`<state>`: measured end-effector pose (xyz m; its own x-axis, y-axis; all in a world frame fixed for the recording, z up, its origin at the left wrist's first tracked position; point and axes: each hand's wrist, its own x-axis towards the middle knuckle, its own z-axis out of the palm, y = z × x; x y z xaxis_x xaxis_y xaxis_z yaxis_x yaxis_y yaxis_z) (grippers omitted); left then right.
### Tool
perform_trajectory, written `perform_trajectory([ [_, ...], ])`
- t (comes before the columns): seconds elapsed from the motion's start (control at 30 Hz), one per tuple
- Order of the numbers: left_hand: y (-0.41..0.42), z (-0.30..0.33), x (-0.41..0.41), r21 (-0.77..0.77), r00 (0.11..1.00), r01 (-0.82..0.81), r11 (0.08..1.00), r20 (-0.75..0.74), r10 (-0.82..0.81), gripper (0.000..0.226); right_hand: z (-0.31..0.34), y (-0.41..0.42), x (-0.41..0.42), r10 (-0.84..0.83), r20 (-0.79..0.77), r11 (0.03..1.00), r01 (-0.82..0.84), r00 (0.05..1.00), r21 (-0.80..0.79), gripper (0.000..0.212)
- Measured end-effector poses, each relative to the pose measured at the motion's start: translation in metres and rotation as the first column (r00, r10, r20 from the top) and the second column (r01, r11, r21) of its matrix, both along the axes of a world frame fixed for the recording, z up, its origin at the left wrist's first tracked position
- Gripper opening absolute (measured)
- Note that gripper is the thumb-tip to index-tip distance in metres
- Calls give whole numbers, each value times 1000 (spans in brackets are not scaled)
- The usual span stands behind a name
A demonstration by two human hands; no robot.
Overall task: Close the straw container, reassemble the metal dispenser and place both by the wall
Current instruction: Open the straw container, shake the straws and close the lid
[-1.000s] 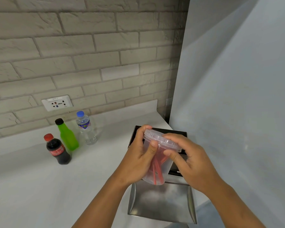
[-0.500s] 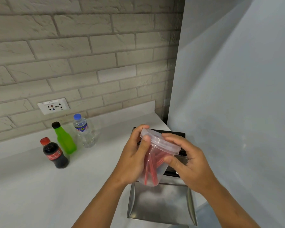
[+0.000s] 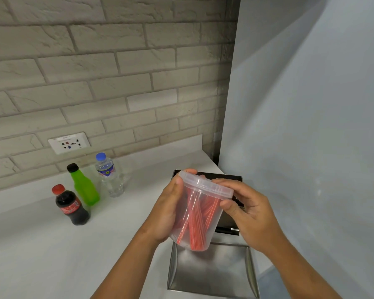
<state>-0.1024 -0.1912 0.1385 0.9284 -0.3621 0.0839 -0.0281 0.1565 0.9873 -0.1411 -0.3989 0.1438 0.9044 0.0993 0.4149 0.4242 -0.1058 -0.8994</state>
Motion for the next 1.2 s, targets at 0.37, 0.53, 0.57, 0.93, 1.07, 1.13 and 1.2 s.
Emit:
perform_trajectory([
  [0.37, -4, 2, -5, 146, 982, -168, 975, 112, 152, 77, -3, 9, -5, -101, 29, 992, 98, 995, 77, 44],
  [0.53, -18, -17, -20, 13, 967, -221, 975, -129, 220, 71, -16, 13, -9, -227, 40, 970, 222, 973, 97, 39],
  [0.57, -21, -19, -22, 6, 957, -246, 969, -157, 244, 69, -17, 15, -11, -217, 24, 974, 215, 976, 67, 40],
  [0.93, -21, -23, -17, 14, 944, -257, 966, -213, 254, 49, 2, 12, -5, -81, -45, 976, 70, 996, -204, 64],
  [1.07, -9, -22, -11, -9, 952, -89, 996, -296, 82, 45, -3, 1, -3, 44, 183, 926, 29, 982, -376, 70],
  [1.13, -10, -19, -11, -7, 958, -114, 993, -266, 108, 47, -3, -1, 1, 66, 217, 919, 25, 974, -393, 72],
  [1.2, -15, -18, -14, -6, 958, -189, 982, -221, 183, 55, -2, 0, 4, 52, 227, 937, 31, 973, -348, 68],
])
